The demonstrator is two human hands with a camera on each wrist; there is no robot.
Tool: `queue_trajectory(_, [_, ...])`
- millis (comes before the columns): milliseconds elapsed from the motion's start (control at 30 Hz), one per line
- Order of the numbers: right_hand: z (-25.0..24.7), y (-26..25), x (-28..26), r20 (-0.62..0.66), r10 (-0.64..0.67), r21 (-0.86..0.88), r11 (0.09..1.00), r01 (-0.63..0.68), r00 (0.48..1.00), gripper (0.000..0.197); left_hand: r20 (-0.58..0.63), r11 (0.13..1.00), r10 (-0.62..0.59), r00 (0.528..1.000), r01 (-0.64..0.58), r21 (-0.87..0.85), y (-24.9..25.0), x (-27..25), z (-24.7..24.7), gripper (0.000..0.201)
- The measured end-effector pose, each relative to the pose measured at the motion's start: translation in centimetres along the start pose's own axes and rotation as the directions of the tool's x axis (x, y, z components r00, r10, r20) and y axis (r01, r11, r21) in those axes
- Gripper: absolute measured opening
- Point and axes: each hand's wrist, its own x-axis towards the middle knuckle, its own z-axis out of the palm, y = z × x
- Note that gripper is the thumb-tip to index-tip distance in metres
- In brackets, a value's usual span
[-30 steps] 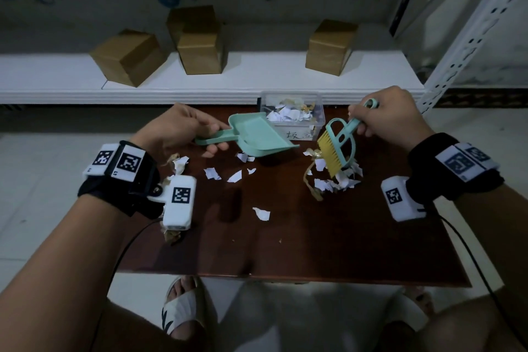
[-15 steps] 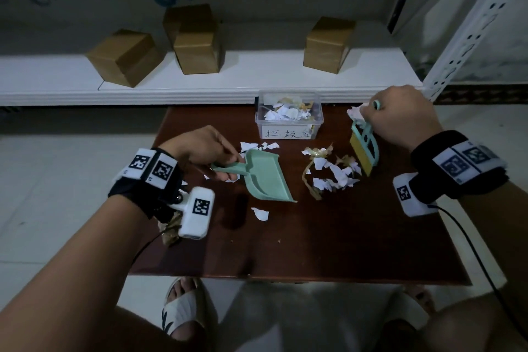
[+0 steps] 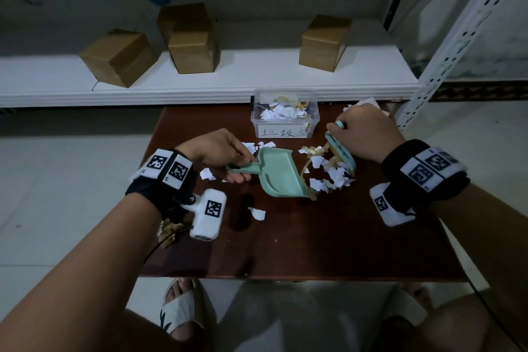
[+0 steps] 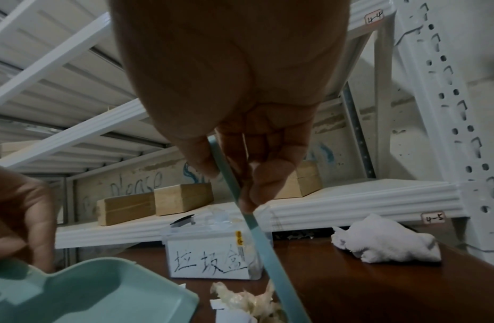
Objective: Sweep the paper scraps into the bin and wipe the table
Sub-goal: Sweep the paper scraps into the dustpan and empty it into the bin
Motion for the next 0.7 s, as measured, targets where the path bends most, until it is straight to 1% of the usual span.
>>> queue_trajectory(167, [0.3,-0.9,-0.2,-0.025,-0.041,0.083,0.996,0.043,0.999,0.056,0.012,1.0,0.002,1.0,-0.002,-0.016,0.4,0.4,0.8,0.021])
queue_trajectory(267, [0.3,-1.0,-0.1,-0.056,-0.066,0.162,0.984,0.075,0.996,0.054,0.002,1.0,-0.009,1.0,0.009,-0.011,0.6,0.5,1.0,0.019])
queue_trajectory(333, [0.5,-1.0,0.0,-0.058,-0.072,0.216,0.973,0.083,0.996,0.051,0.014,1.0,-0.019,1.0,0.019,0.005,0.8,0.4,1.1,0.023])
queue_trajectory(467, [0.7,-1.5,0.0,-0.057,-0.089,0.251,0.963,0.101,0.994,0.049,0.005,0.999,-0.046,0.999,0.045,0.029,1.2,0.5,1.5,0.031])
queue_trajectory(600, [0.9,-2.1,0.1,-0.082,-0.131,0.281,0.948,0.149,0.988,0.042,0.012,0.991,-0.069,0.998,0.068,0.117,1.2,1.1,2.0,0.035])
queue_trajectory(700, [0.8,-2.4,0.2,-0.093,-0.127,0.319,0.936,0.151,0.987,0.045,0.012,0.976,-0.092,0.996,0.088,0.2,0.7,1.8,2.1,0.036])
